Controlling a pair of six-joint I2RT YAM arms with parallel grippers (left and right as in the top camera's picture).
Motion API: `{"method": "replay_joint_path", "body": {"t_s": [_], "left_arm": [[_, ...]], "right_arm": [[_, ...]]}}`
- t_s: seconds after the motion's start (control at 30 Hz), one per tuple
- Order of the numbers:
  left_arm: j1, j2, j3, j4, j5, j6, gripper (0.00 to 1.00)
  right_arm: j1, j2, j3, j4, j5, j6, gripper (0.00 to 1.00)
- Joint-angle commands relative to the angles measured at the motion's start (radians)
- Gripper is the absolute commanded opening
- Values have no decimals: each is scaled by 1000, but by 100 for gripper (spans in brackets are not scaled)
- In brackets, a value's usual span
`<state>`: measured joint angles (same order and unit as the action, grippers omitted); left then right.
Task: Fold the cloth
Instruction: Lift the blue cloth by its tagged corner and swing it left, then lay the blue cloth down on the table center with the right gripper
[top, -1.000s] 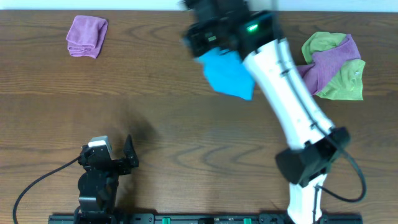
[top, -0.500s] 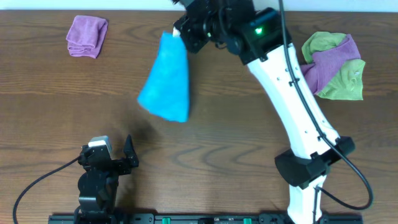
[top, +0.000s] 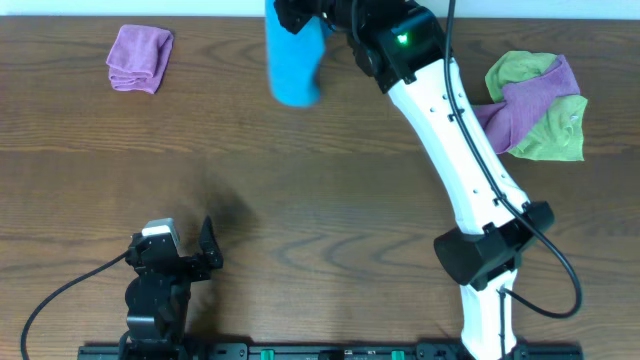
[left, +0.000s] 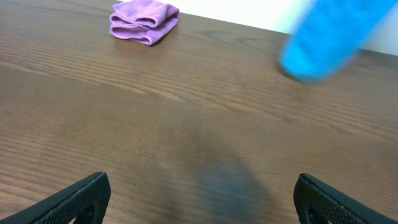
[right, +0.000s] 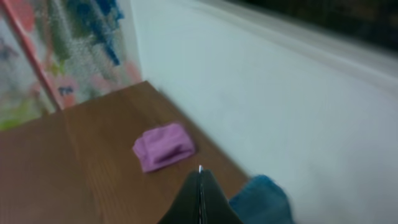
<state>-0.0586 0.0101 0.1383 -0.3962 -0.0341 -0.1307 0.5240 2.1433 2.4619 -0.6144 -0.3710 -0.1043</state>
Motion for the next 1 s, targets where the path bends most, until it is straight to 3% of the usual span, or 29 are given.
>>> {"method": "replay_joint_path", "body": {"t_s": [0.0,0.1,0.17,0.27,0.4,0.47,0.8,0.97], "left_arm": [[6,-6,-20,-6,-18,0,96],[6,-6,-20,-6,-18,0,95],[6,-6,-20,-6,-18,0,95],[6,-6,-20,-6,-18,0,95],[6,-6,-20,-6,-18,0,95],[6,-6,-20,-6,-18,0,95],[6,-6,-20,-5,-18,0,95],[6,-6,-20,-6,-18,0,95]], "right_arm": [[6,-5,6,-162,-42,13,1],[19,-2,1,-422,-186,-26,1],[61,10,-9,-591,-275,-134,1],[127,19,-10,-748,-157,-336,1],[128,19,-10,-684,291,-114,1],[93,19,-10,-667,404,-80,1],[-278,19,-10,-505,537,3,1],[-343,18,5,-505,474,3,1]]}}
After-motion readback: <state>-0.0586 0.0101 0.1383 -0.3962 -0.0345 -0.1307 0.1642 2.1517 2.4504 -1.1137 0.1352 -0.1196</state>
